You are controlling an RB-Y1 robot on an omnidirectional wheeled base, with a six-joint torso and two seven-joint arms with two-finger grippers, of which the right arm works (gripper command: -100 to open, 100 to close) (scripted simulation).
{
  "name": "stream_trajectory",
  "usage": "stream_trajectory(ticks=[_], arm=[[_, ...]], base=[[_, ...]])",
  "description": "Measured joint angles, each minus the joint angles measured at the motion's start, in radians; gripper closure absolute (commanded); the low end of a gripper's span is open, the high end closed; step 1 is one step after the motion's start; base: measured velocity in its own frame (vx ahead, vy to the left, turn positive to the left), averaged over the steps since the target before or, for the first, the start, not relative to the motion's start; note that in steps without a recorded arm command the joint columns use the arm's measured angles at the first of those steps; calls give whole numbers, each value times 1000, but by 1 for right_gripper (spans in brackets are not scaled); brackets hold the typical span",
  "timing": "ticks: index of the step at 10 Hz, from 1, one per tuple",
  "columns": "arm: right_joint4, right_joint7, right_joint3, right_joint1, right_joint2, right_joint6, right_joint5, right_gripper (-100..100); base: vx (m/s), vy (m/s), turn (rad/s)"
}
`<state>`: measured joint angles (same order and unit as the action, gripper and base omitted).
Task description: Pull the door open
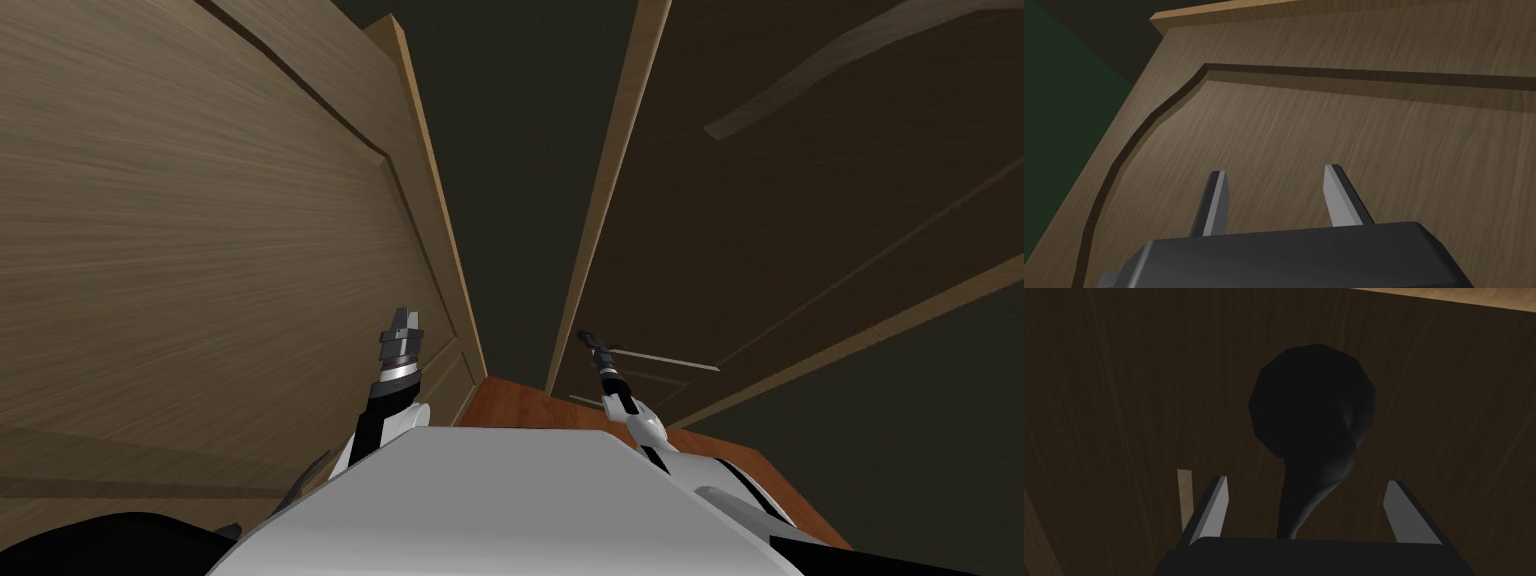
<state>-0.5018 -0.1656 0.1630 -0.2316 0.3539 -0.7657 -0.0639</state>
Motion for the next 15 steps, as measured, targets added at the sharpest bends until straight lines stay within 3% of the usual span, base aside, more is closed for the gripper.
stream_trajectory(ticks=[1, 2, 8, 9, 15], arm=[[-9, -3, 8, 9, 4, 0, -1, -100], [-11, -3, 8, 10, 4, 2, -1, 100], [-7, -4, 8, 10, 3, 2, -1, 100], [-7, -13, 3, 9, 12, -4, 2, 100], [-23, -92, -63, 41, 44, -35, 40, 100]], base=[[23, -5, 6], [0, 0, 0], [-24, -2, 13], [-196, -63, 102], [-239, -72, 123]])
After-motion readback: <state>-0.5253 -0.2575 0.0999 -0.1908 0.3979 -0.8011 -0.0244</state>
